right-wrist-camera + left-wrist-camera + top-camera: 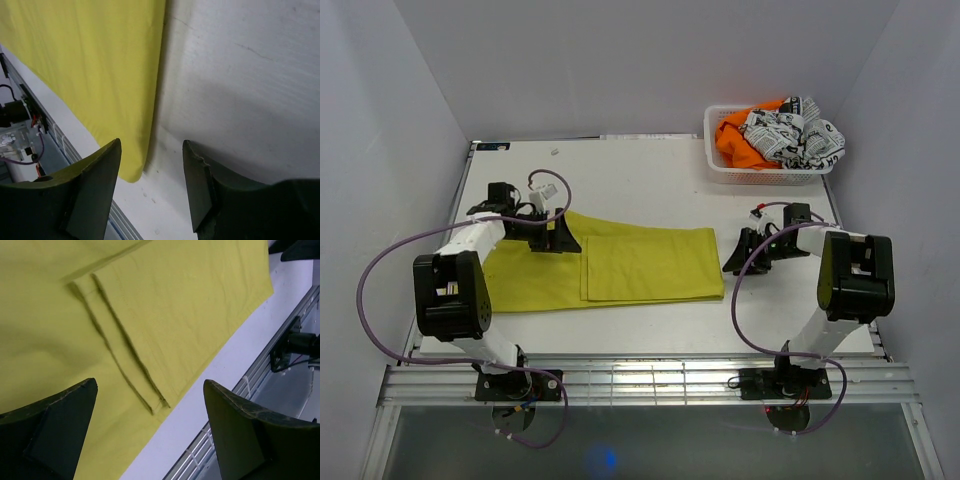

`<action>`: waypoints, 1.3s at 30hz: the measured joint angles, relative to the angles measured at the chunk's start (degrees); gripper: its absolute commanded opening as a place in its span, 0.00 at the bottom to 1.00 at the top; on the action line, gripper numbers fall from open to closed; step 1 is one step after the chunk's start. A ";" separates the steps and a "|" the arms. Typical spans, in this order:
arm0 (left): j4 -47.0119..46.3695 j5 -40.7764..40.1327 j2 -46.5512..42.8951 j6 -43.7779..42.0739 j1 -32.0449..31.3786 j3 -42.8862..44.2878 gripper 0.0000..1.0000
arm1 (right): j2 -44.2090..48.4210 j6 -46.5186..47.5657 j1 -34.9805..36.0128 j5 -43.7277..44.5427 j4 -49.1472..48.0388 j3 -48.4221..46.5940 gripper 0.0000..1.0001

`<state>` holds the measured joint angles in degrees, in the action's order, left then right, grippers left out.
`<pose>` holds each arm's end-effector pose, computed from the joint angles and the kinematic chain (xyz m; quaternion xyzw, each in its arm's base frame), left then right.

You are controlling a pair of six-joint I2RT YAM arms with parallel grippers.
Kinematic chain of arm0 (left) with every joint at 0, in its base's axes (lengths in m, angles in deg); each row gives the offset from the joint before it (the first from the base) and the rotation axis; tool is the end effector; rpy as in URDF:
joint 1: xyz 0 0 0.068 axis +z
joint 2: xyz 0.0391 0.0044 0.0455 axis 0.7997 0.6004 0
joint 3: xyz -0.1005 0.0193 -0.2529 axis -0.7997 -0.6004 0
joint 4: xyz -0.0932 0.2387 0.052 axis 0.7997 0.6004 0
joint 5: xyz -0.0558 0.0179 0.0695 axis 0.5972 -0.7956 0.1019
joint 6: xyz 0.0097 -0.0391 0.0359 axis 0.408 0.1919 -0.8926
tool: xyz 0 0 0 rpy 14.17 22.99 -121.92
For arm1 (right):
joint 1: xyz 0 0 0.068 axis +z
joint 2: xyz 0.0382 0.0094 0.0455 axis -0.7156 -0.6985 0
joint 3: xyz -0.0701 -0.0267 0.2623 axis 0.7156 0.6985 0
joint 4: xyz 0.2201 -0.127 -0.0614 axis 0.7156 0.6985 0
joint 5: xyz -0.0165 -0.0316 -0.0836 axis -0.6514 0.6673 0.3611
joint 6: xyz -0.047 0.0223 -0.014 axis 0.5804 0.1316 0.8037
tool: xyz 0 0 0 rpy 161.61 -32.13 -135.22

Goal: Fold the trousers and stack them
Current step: Fold the trousers

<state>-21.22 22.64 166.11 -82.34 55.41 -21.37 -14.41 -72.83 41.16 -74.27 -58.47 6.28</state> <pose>0.3042 -0.0145 0.2017 0.1246 0.8914 -0.3897 0.1952 0.2931 0.0015 0.1356 -0.0695 0.9171 0.3545 0.1688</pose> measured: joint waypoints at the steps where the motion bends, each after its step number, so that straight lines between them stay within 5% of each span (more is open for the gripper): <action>1: 0.81 0.48 -0.31 -0.61 1.99 0.42 0.98 | -0.83 -0.57 0.15 -0.85 -0.39 -0.39 0.59; 10: 8.11 2.84 -0.44 -5.53 17.75 3.08 0.98 | -4.61 -5.29 5.70 -5.60 -7.39 -1.25 0.52; 17: 9.77 2.99 -0.46 -5.95 20.28 3.13 0.98 | -7.65 -5.99 7.41 -5.44 -9.07 -1.86 0.08; 23: 9.90 1.20 -2.62 -5.99 21.62 3.13 0.98 | -3.78 -1.44 2.43 -4.20 -2.82 -1.86 0.08; 34: 10.08 -4.87 -6.78 -9.44 22.71 1.31 0.97 | 5.49 21.24 -24.81 -4.04 24.39 -18.47 0.08; 39: 8.87 -6.14 -6.47 -9.33 22.71 -1.75 0.83 | 7.48 25.51 -25.35 -8.15 31.91 -18.99 0.08</action>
<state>-12.34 16.50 159.64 -91.67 78.12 -23.12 -6.94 -47.33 15.80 -82.42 -26.56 -12.71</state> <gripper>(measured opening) 0.868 0.088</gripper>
